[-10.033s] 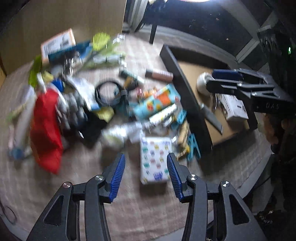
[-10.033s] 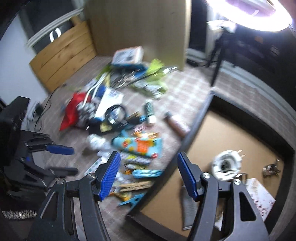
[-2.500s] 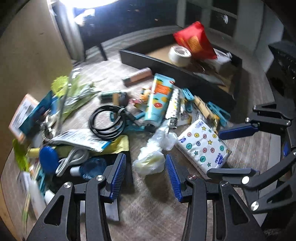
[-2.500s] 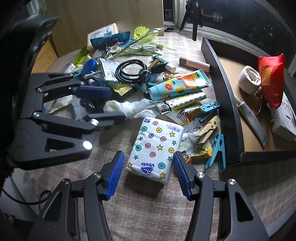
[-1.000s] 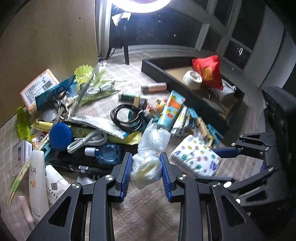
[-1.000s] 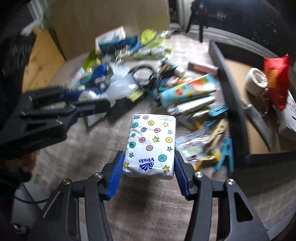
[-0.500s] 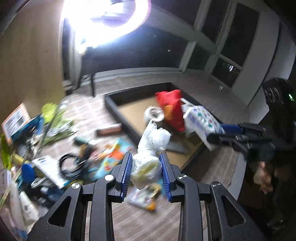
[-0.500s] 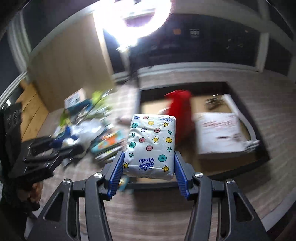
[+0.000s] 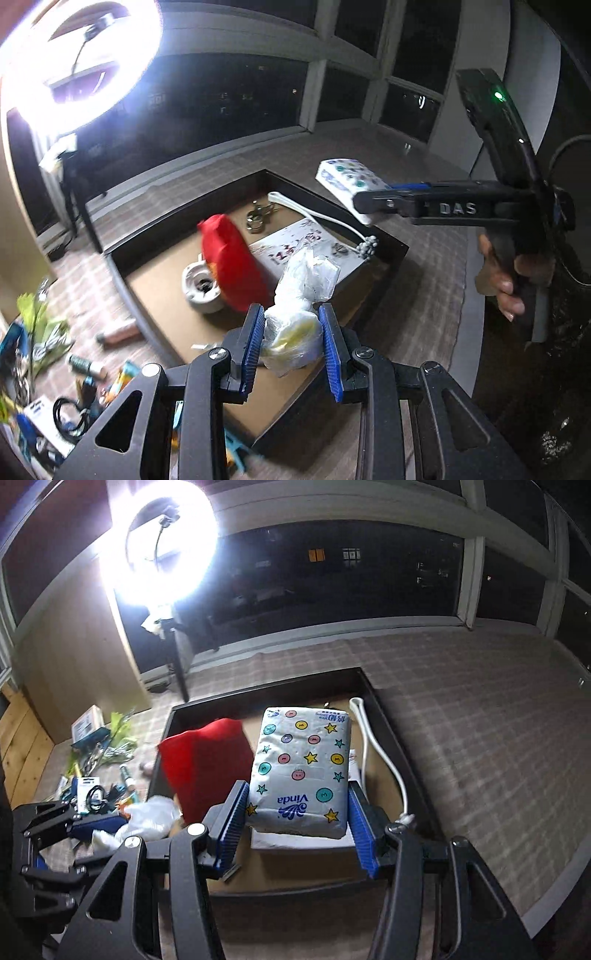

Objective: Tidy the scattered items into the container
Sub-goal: 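Carry the tissue pack and bag over the tray while both grippers open to release, then move both grippers back over the pile of items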

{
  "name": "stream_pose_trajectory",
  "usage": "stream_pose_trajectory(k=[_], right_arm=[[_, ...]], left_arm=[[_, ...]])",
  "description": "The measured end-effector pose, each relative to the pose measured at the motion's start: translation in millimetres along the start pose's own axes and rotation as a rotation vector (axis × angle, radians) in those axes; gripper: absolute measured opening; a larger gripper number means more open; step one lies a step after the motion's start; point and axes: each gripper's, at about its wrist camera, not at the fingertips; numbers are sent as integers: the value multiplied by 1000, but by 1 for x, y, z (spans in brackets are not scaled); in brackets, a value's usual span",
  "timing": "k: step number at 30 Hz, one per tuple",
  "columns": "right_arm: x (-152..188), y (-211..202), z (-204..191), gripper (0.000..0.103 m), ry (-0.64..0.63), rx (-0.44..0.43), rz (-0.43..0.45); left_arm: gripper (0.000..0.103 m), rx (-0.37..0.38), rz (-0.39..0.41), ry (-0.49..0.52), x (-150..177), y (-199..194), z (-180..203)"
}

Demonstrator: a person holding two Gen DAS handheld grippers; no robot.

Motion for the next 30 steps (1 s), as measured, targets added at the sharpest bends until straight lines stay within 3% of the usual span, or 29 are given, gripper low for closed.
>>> stream_pose_trajectory(k=[2, 4, 5, 10, 16, 30], right_arm=[[-4, 6, 4, 55, -4, -7, -5], [-9, 16, 5, 67, -24, 26, -28], [-11, 15, 6, 67, -28, 48, -15], [-18, 14, 7, 67, -25, 40, 35], [-15, 20, -10, 67, -53, -19, 9], [4, 28, -99, 66, -196, -182, -59]], left_arm=[[33, 7, -23, 21, -5, 9, 4], [53, -42, -59, 37, -10, 20, 8], [56, -68, -59, 37, -12, 21, 8], [56, -93, -12, 15, -12, 8, -4], [55, -163, 0, -65, 5, -17, -48], [51, -354, -11, -345, 86, -85, -156]])
Point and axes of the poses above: each gripper's, at about its wrist camera, not at the fingertips, and y roughly the way its jaws point, z to its right, x to its underside, and after that the axes turned 1 degree about -x, right-handed
